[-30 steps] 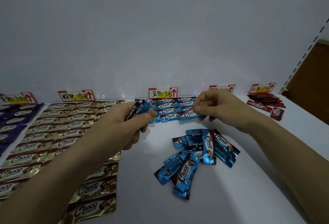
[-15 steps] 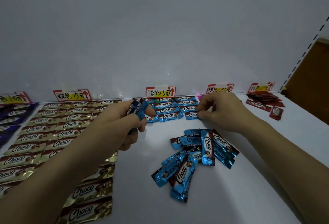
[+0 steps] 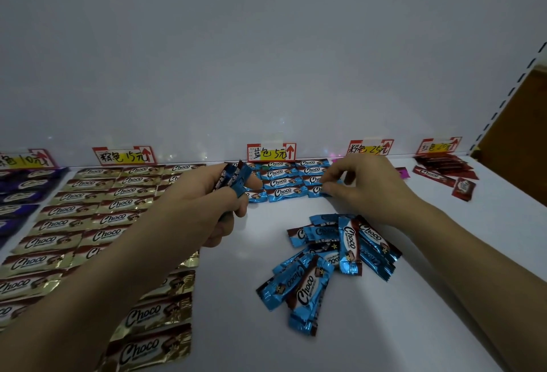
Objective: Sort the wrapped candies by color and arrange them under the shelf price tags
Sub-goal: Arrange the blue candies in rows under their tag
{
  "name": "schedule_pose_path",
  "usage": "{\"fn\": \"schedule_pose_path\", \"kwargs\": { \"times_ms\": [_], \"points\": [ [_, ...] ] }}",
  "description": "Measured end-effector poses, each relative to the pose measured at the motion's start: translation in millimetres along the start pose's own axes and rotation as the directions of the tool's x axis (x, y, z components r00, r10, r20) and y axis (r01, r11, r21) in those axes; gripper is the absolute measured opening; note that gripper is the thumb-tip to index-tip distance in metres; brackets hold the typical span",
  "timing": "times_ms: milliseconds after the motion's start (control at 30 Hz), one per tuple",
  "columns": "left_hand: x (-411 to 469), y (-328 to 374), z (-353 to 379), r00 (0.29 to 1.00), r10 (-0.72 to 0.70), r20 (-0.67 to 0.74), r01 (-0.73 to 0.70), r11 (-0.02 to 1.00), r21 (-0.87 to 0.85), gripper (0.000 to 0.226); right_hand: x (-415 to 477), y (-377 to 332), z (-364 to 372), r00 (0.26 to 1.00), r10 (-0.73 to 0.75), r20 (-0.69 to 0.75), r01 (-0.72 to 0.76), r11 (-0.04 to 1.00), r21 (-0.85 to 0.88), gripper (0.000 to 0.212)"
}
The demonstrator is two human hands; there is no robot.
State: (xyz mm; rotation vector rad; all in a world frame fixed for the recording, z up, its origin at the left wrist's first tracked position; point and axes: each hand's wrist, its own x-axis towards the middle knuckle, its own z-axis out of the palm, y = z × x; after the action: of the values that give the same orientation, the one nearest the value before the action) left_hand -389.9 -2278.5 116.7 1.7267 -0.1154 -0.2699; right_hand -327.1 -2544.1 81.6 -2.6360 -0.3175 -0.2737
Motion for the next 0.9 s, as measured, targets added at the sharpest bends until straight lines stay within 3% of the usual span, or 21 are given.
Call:
{"fn": "schedule_pose_path", "kwargs": {
  "times_ms": [133,233,467,567,667,767,833,900],
  "points": [
    [0.5,0.5,-2.0,1.0,-0.008,0.002,0.008,1.0,0.001,0.031,-3.5,-14.7,9.3,0.968,-0.236,0.09,0.242,0.968,-0.071,0.026],
    [0.4,0.7,-3.3,1.0,-0.002,0.003,0.002,1.0,0.003,0.032,-3.0,-18.7,12.7,0.95,-0.265,0.166,0.277,0.96,-0.05,0.027],
    [-0.7,1.1,-3.1,1.0,0.015,-0.02,-0.015,1.0,0.0,0.033,-3.2,-14.5,14.4,0.933,-0.311,0.182,0.328,0.942,-0.069,0.026],
    [-4.2,3.0,-2.8,1.0,-0.001,0.011,0.001,0.999,-0.054,0.032,-6.5,-21.1,11.0,0.947,-0.302,0.107,0.309,0.95,-0.047,0.026],
    [-12.1,6.2,-2.4,0.995,0.006,0.099,0.001,0.997,-0.072,0.027,-13.4,-45.9,-5.0,0.964,-0.257,-0.068,0.266,0.933,0.242,0.022],
    [-15.5,6.7,-2.9,0.994,0.02,0.111,-0.013,0.998,-0.067,0.024,-18.9,-83.1,-21.4,0.966,-0.24,0.099,0.141,0.805,0.577,0.03],
    [-15.2,7.5,-4.5,0.997,0.055,0.049,-0.052,0.997,-0.062,0.024,-19.1,-98.1,-24.5,0.948,-0.247,0.2,0.072,0.78,0.622,0.04],
    [-14.7,8.8,-6.3,0.996,0.087,-0.018,-0.088,0.992,-0.088,0.023,-16.3,-106.4,-23.8,0.956,-0.227,0.186,0.062,0.776,0.628,0.04]
  ]
}}
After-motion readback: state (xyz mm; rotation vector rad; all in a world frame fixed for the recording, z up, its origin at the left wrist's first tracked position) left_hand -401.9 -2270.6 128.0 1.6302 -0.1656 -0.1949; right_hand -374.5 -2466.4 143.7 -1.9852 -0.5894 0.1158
